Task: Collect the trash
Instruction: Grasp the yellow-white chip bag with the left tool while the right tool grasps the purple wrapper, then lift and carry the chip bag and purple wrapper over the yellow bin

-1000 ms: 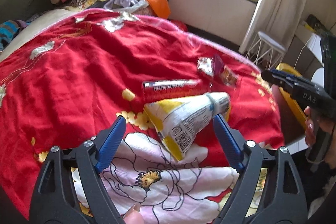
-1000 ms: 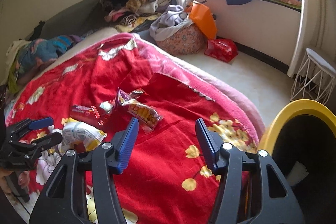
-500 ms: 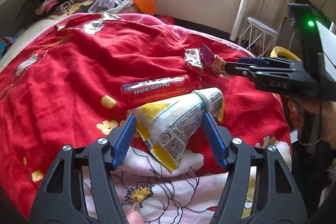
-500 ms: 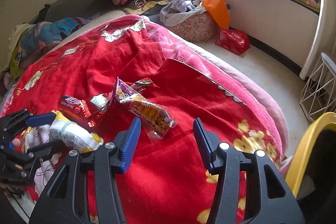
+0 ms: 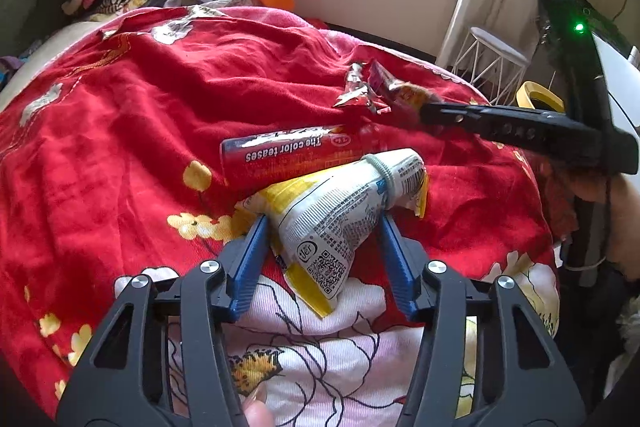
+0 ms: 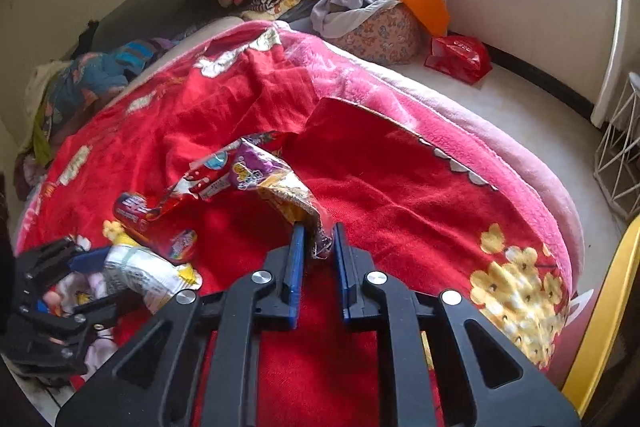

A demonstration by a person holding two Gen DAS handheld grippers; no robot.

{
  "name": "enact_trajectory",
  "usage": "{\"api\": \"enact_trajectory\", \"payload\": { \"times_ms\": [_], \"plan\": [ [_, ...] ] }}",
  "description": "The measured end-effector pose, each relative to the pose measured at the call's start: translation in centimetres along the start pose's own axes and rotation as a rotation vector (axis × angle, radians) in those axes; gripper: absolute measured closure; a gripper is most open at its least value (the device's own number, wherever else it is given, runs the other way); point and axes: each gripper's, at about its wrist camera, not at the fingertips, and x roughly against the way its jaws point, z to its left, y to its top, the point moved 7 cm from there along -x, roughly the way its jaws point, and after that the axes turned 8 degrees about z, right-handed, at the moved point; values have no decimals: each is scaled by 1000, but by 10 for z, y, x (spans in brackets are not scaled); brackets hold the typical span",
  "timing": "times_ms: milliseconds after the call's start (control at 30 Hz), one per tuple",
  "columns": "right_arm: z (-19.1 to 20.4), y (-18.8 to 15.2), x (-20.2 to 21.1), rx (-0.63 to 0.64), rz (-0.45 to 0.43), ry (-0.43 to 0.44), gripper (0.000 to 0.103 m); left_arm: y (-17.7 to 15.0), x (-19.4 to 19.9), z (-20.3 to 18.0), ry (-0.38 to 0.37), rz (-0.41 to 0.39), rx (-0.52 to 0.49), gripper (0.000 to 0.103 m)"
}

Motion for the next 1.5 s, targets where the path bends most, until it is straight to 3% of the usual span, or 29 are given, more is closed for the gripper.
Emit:
{"api": "enact_trajectory", "payload": {
  "times_ms": [433,733,1133,1500],
  "plan": [
    [11,-15,45,14,-56,20,93,-6,6,1,8,-3,10,72],
    [14,-21,81,4,-123,34,93,-1,35,-4,-42,-55,29,74],
    [2,-27,123,-35,-220,-3,93,27,75,-45,-92,-155,-15,74],
    [-29,-39,155,-126,-282,-34,93,35,81,-89,-129,-172,-89,74]
  ]
}}
